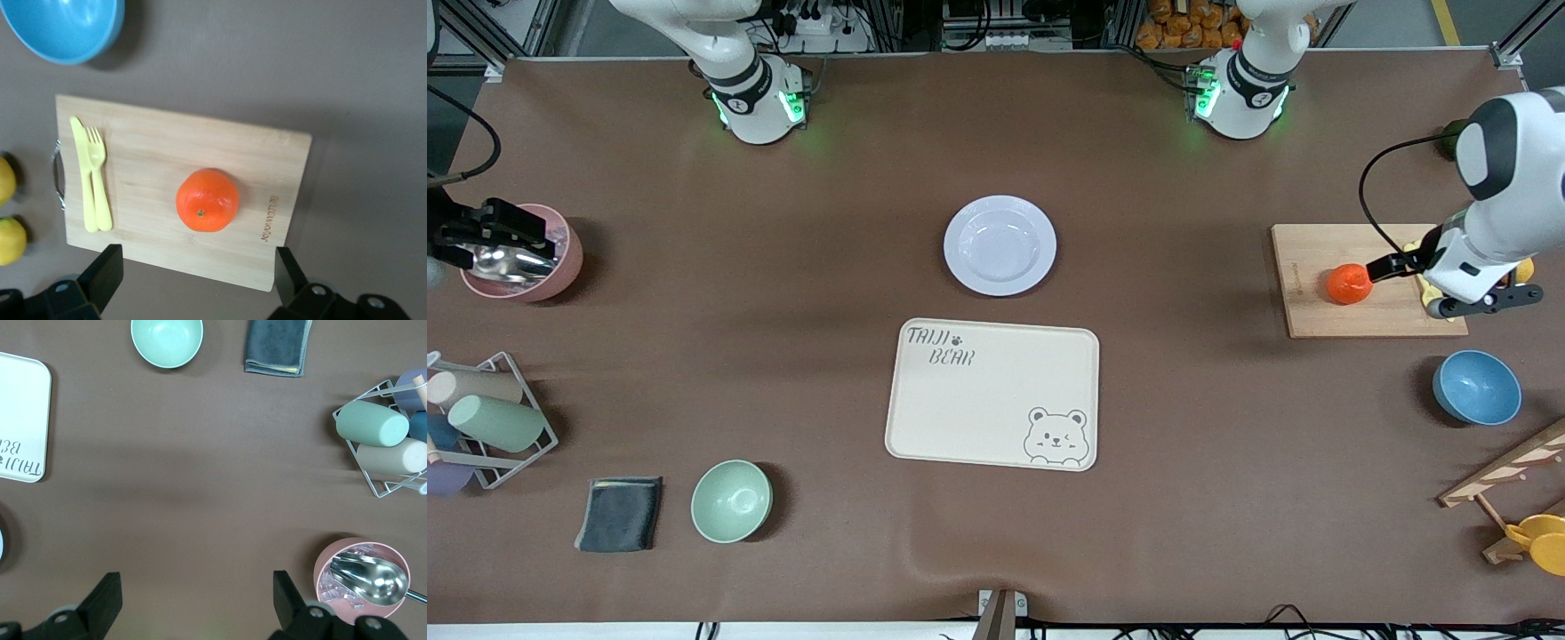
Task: Place orange and plate with both arms
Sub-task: 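Lower the left gripper onto the orange on the cutting board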
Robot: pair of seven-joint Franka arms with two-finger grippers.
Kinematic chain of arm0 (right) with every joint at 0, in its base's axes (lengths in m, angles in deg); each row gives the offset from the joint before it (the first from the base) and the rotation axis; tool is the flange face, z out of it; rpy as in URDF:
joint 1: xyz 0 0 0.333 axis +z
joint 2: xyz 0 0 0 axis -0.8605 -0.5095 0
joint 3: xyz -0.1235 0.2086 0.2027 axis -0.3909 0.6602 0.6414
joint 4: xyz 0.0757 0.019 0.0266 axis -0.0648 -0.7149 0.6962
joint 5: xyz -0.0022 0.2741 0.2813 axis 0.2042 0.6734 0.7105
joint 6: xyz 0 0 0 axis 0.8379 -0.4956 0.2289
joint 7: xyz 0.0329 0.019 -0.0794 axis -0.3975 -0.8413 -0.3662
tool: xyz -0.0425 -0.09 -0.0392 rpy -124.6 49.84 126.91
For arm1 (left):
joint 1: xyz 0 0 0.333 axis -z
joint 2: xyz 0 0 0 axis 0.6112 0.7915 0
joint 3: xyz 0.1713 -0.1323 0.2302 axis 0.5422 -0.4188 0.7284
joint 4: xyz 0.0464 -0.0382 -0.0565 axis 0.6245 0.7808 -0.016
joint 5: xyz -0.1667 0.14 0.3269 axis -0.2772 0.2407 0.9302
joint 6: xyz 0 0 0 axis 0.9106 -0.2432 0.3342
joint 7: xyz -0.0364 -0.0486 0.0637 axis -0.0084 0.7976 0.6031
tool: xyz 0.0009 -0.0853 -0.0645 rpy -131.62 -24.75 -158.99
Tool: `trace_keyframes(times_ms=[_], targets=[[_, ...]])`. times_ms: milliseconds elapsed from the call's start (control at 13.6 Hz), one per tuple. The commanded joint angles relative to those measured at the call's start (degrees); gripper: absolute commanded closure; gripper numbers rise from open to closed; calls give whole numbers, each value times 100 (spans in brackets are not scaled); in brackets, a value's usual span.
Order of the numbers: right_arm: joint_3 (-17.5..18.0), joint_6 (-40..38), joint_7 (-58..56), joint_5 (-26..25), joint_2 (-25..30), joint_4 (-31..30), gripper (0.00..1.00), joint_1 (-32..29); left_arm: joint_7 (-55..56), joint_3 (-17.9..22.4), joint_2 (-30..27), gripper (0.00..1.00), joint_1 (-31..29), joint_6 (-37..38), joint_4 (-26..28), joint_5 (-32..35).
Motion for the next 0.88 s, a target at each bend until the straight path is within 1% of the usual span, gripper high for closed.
trace_keyframes(times_ms=[0, 74, 295, 516, 810], targets=[[30, -23, 16, -55, 25, -2, 0, 5, -44, -77, -38, 0, -269, -808, 658, 128], [30, -15, 16, -46, -1, -2, 0, -30, -44, -68, 32, 0, -278, -1116, 861, 128], [30, -23, 16, -11, -54, 7, 0, -30, -71, -77, 444, 0, -577, -1522, 916, 128], [30, -41, 16, -11, -124, -19, 0, -65, -106, -77, 735, 0, -577, -1655, 907, 128], [30, -190, 34, 94, -308, -37, 0, -57, -115, -85, 920, 0, -692, -1787, 907, 128]])
